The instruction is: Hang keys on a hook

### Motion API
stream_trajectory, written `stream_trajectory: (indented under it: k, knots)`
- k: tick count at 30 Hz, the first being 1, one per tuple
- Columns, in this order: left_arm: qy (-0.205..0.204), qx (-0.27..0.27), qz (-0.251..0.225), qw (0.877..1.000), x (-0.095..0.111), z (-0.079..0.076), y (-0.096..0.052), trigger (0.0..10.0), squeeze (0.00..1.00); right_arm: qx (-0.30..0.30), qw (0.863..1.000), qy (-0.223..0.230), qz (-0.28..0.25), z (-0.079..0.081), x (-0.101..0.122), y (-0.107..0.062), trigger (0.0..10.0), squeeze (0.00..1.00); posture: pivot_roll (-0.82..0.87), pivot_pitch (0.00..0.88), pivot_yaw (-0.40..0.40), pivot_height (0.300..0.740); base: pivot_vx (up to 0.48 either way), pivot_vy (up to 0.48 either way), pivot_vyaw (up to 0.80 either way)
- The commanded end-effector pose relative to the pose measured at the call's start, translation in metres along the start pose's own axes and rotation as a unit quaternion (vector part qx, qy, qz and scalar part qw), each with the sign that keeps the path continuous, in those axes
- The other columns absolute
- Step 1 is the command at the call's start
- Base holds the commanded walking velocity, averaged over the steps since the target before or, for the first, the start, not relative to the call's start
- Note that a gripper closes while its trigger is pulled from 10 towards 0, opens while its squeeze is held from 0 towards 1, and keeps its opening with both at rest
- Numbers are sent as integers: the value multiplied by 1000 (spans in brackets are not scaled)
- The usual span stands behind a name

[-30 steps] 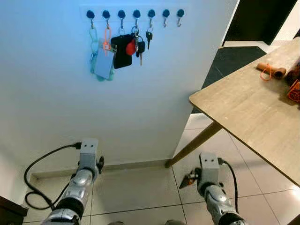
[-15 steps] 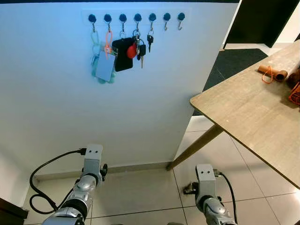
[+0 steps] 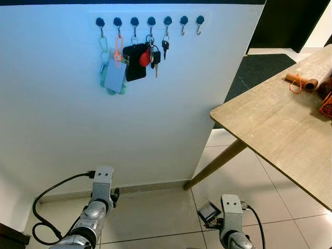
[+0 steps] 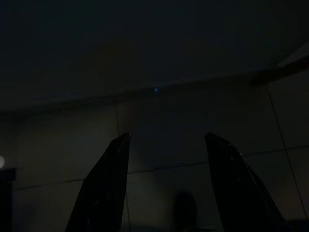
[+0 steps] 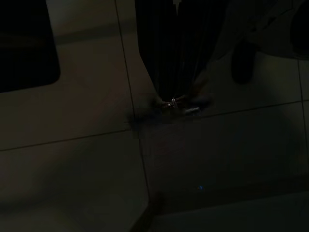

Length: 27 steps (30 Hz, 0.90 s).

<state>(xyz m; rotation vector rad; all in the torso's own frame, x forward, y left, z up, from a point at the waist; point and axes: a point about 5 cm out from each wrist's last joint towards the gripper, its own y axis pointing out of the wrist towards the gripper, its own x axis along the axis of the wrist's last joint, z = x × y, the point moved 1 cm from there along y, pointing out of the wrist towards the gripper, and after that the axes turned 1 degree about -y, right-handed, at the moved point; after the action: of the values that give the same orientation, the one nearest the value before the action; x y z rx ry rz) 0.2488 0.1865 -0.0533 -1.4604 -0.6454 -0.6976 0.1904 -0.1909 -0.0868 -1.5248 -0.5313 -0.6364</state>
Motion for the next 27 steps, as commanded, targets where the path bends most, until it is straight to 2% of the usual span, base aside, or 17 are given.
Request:
stream_trajectory:
  k: [1, 8, 15, 27]
  knots:
    - [5, -1, 10, 1000, -6, 0, -1, 10000, 0, -9, 1000, 9, 6, -4, -4, -1, 10000, 0, 24, 12, -27, 740, 0, 0, 0]
    - [4, -1, 10, 1000, -7, 1, -2, 10000, 0, -7, 1000, 3, 5, -4, -2, -1, 10000, 0, 25, 8, -30, 740, 0, 0, 0]
    - [-15, -4, 2, 1000, -4, 0, -1, 10000, 0, 0, 1000, -7, 4, -2, 1, 0, 10000, 0, 28, 8, -33, 740, 0, 0, 0]
    - [-22, -13, -5, 1000, 0, -1, 0, 10000, 0, 6, 1000, -15, 0, 2, 4, 2, 10000, 0, 33, 11, -29, 740, 316, 0, 0]
